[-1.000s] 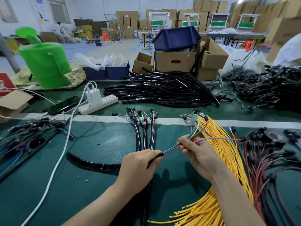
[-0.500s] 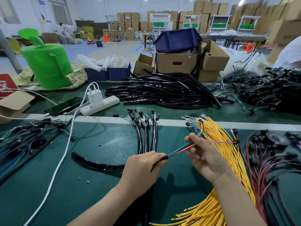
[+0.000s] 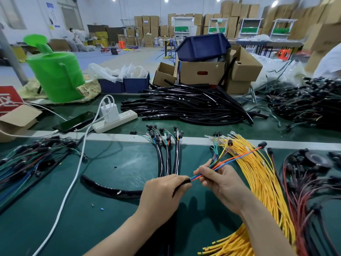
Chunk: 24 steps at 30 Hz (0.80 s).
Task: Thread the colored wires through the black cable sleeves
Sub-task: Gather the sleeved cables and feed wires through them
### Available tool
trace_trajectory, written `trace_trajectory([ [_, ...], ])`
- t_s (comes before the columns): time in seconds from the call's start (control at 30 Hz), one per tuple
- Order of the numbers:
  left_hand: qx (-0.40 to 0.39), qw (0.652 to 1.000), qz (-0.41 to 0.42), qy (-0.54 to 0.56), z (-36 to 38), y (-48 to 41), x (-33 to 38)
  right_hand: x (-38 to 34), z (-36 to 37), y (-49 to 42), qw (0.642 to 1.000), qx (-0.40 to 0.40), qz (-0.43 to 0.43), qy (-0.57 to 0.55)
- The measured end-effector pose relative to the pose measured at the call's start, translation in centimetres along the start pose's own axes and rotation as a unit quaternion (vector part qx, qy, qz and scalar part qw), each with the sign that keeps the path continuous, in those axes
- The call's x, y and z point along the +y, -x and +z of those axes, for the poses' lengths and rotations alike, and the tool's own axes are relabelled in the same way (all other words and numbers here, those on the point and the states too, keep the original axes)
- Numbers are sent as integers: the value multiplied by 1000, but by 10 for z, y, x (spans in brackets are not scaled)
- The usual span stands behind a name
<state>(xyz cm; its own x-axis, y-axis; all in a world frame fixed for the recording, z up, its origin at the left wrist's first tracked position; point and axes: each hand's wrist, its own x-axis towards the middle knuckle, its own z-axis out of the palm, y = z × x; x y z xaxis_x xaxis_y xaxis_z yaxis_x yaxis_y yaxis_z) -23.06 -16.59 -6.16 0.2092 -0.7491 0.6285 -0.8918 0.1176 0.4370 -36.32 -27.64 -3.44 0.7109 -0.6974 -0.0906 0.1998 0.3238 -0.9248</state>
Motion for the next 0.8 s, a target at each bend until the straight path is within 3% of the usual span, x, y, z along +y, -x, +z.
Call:
trace_trajectory([
  [0.33, -19, 999, 20, -16, -1, -1, -1, 6, 8, 2, 995, -35, -9, 89],
  [0.53, -7, 1000, 24, -15, -1, -2, 2, 2, -4, -5, 993, 69, 34, -88],
  [0.63, -14, 999, 27, -21, 0, -2, 5, 1, -7, -5, 987, 79, 38, -133],
  [0.8, -26, 999, 14, -42, 0, 2, 2, 15, 3, -4, 998, 45, 30, -33],
])
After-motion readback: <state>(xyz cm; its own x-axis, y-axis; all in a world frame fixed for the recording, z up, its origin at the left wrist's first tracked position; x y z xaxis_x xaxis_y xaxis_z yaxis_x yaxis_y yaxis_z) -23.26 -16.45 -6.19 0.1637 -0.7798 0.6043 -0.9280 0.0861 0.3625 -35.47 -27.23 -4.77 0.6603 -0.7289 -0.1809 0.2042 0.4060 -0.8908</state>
